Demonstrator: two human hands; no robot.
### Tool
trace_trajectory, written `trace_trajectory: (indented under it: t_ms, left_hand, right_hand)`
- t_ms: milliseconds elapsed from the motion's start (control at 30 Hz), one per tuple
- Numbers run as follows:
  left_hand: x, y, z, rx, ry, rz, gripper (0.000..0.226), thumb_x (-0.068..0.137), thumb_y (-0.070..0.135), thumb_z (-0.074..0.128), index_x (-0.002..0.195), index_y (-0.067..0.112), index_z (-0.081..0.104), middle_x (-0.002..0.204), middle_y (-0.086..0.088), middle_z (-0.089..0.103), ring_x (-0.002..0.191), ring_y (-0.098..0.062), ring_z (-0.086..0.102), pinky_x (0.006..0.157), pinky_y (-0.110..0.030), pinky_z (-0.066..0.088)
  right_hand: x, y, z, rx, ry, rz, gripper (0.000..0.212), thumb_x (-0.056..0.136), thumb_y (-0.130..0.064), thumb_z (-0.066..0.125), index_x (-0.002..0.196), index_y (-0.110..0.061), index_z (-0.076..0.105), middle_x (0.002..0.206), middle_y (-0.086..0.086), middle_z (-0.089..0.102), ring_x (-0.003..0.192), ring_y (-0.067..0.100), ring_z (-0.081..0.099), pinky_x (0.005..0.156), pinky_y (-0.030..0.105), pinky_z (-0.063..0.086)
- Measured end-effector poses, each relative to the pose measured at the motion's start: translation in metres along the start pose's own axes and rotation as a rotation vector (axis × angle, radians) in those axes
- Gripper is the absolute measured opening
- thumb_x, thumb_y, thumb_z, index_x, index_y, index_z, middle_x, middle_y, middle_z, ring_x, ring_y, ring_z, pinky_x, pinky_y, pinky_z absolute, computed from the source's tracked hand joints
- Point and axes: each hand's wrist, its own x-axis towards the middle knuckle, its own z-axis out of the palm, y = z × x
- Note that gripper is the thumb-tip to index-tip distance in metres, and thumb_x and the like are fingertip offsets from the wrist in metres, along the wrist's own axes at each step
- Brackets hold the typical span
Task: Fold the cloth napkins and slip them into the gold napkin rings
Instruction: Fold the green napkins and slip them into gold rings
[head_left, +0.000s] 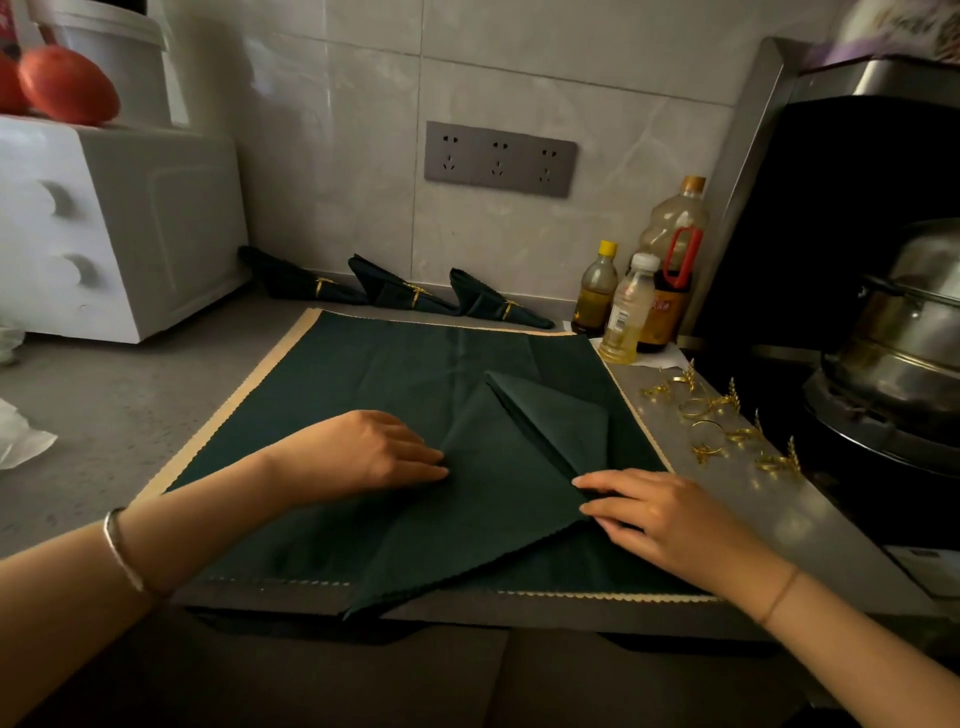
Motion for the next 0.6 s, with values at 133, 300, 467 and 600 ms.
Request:
trace_trajectory:
  t_ms: [133,300,467,600]
  left_hand:
    - [0.008,-0.010,0.003,-0.048,0.018,0.054,0.031,0.084,0.029,0.069,0.114,0.021,0.070,0.113,0.005,0.070,0.094,-0.012,0.069,0.078,-0.024,0.055]
    - [0.003,-0.017,0.008,-0.152,0.006,0.050,0.049,0.102,0.042,0.025,0.121,0.022,0.065,0.118,0.005,0.068,0.095,-0.012,0.067,0.072,-0.023,0.055]
    - [0.002,-0.017,0.016,-0.202,0.082,0.049,0.048,0.102,0.044,0.027,0.114,0.025,0.070,0.114,0.007,0.069,0.096,-0.010,0.065,0.072,-0.022,0.054]
    - [0.001,-0.019,0.026,-0.325,0.152,-0.050,0.040,0.101,0.043,0.035,0.105,0.027,0.071,0.102,0.012,0.069,0.095,-0.006,0.060,0.073,-0.019,0.048]
  right_hand:
    - [0.001,0.000,0.004,-0.006,0.016,-0.004,0.038,0.094,-0.040,0.038,0.094,-0.024,0.072,0.108,-0.010,0.068,0.091,0.001,0.064,0.076,0.015,0.050]
    - [0.002,-0.003,0.008,-0.010,0.022,-0.025,0.049,0.101,-0.044,0.023,0.096,-0.023,0.067,0.108,-0.009,0.067,0.086,0.000,0.063,0.070,0.016,0.053]
    - [0.005,-0.001,0.010,0.003,0.024,-0.004,0.033,0.097,-0.039,0.039,0.089,-0.024,0.068,0.108,-0.009,0.067,0.081,0.001,0.062,0.066,0.020,0.054]
    - [0.007,-0.001,0.012,0.136,0.047,0.150,0.026,0.091,-0.043,0.047,0.084,-0.029,0.067,0.113,-0.019,0.062,0.094,-0.004,0.059,0.074,0.017,0.053]
